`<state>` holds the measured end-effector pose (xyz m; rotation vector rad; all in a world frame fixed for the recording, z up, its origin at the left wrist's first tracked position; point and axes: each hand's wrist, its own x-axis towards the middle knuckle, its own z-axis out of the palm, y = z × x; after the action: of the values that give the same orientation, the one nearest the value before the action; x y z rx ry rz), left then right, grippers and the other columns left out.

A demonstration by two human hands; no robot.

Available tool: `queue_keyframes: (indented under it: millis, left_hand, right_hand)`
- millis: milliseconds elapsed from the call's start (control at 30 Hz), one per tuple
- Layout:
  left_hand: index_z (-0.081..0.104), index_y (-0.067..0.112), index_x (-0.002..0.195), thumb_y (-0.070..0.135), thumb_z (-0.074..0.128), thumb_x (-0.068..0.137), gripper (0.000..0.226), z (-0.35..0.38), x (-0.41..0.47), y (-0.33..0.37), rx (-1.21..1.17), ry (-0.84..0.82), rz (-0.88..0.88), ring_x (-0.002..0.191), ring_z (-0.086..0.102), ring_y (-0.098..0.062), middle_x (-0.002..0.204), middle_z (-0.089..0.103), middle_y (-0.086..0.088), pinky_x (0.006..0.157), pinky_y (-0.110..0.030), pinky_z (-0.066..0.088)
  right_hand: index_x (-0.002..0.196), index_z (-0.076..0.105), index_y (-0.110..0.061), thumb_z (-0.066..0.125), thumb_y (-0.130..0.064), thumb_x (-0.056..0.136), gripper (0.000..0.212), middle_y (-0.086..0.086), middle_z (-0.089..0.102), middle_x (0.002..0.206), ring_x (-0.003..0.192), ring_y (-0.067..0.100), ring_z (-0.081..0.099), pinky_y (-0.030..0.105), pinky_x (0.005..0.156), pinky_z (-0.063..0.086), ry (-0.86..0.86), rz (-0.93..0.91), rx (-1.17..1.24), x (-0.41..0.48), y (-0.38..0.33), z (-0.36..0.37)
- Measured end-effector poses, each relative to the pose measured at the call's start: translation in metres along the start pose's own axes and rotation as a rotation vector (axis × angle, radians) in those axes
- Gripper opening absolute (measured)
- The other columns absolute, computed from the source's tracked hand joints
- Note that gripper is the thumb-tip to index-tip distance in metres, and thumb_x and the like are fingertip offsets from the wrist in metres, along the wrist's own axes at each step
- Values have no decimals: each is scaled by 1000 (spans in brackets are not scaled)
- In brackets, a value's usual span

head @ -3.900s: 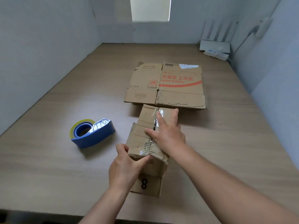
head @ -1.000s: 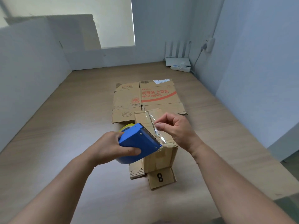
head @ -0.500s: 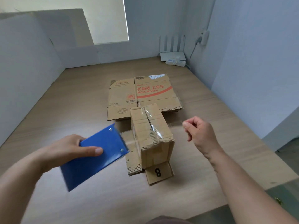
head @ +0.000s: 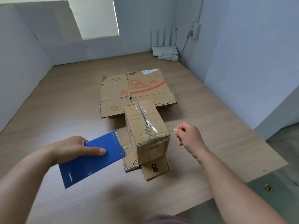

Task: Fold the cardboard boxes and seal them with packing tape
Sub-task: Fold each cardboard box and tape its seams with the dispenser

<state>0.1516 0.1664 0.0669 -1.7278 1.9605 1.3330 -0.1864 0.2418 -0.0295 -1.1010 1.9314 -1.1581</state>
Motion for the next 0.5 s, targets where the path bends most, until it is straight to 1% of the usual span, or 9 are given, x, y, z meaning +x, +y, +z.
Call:
queue_keyframes:
  millis: [167, 267, 367, 400, 433, 467, 500]
  left_hand:
    - [71, 13, 87, 73, 69, 42, 74, 4, 23, 3, 48, 16, -69, 69, 72, -21, 75, 75, -2, 67, -29, 49]
    - [71, 15, 87, 74, 68, 40, 76, 11, 37, 1, 77, 41, -127, 75, 71, -21, 79, 74, -3, 74, -32, 48]
    - [71, 15, 89, 76, 67, 37, 80, 19, 46, 3, 75, 37, -154, 77, 70, -21, 82, 74, -3, 77, -33, 48]
    - [71, 15, 89, 77, 67, 35, 82, 20, 49, 3, 76, 32, -154, 77, 71, -21, 82, 74, -3, 75, -33, 49]
    - [71, 15, 89, 79, 66, 33, 85, 21, 51, 4, 79, 28, -153, 76, 71, -20, 81, 74, -2, 73, -31, 49]
    - [71, 16, 88, 80, 66, 30, 87, 22, 53, 4, 83, 23, -149, 74, 71, -19, 79, 74, -1, 70, -30, 49]
    - [71, 17, 87, 82, 65, 27, 88, 23, 55, 4, 94, 19, -143, 73, 71, -18, 77, 74, 0, 67, -29, 48]
  right_hand:
    - [73, 58, -12, 57, -11, 88, 15, 2, 58, 65, 55, 14, 53, 22, 48, 46, -22, 115, 32, 3, 6, 7]
    - [70, 57, -10, 57, -10, 88, 18, 3, 57, 64, 53, 15, 52, 28, 50, 49, -72, 163, 52, 2, 3, 17]
    - [71, 56, -12, 57, -14, 87, 17, 4, 57, 67, 59, 18, 52, 30, 51, 50, -111, 219, 90, 0, -2, 24]
    - [74, 57, -12, 59, -19, 87, 15, 4, 58, 71, 64, 20, 54, 31, 53, 50, -121, 239, 28, 0, -3, 23]
    - [79, 57, -14, 61, -27, 86, 15, 3, 59, 77, 70, 22, 57, 32, 58, 49, -120, 254, -104, -1, -3, 21]
    - [88, 57, -15, 63, -35, 85, 21, 2, 60, 86, 79, 24, 60, 32, 64, 48, -95, 271, -271, -3, 0, 19]
    - [96, 56, -16, 63, -40, 85, 27, 2, 60, 96, 88, 25, 60, 32, 70, 47, -34, 275, -395, -7, 4, 17]
